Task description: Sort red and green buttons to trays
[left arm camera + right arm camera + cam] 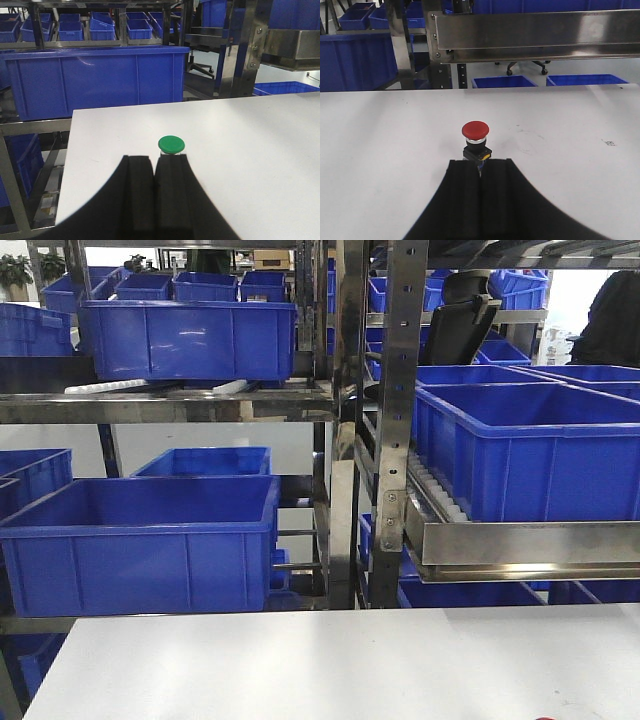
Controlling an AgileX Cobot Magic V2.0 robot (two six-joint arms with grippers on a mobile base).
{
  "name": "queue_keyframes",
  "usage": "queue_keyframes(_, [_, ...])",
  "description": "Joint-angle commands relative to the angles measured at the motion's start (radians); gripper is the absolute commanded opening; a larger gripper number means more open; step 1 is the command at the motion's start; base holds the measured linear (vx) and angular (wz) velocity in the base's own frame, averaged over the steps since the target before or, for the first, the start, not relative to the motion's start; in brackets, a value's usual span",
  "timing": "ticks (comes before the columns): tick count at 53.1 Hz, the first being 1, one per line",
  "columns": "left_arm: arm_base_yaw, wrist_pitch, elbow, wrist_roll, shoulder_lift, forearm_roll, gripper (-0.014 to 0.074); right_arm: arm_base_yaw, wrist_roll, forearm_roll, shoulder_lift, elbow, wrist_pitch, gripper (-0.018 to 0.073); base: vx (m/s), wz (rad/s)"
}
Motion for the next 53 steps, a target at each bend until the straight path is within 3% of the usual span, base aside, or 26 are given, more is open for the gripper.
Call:
queue_keyframes(1, [0.001, -0.087, 0.004, -0.002, -0.013, -0.009, -0.0006, -0.004, -0.005, -0.007, -0.007, 0.001, -0.080, -0.0010, 0.00, 0.00])
queue_keyframes(30, [0.001, -0.090, 0.004, -0.001, -0.013, -0.009, -0.0006, -0.004, -0.006, -0.007, -0.007, 0.001, -0.093, -0.0010, 0.00, 0.00])
queue_keyframes(41, [0.001, -0.263, 0.004, -0.002, -0.013, -0.009, -0.0006, -0.004, 0.005, 0.024, -0.007, 0.001, -0.284, -0.0010, 0.00, 0.00])
queue_keyframes(53, [0.001, -0.335, 0.001, 0.010, -0.013, 0.001, -0.0006, -0.004, -0.002, 0.019, -0.007, 0.000, -0.401, -0.0010, 0.00, 0.00])
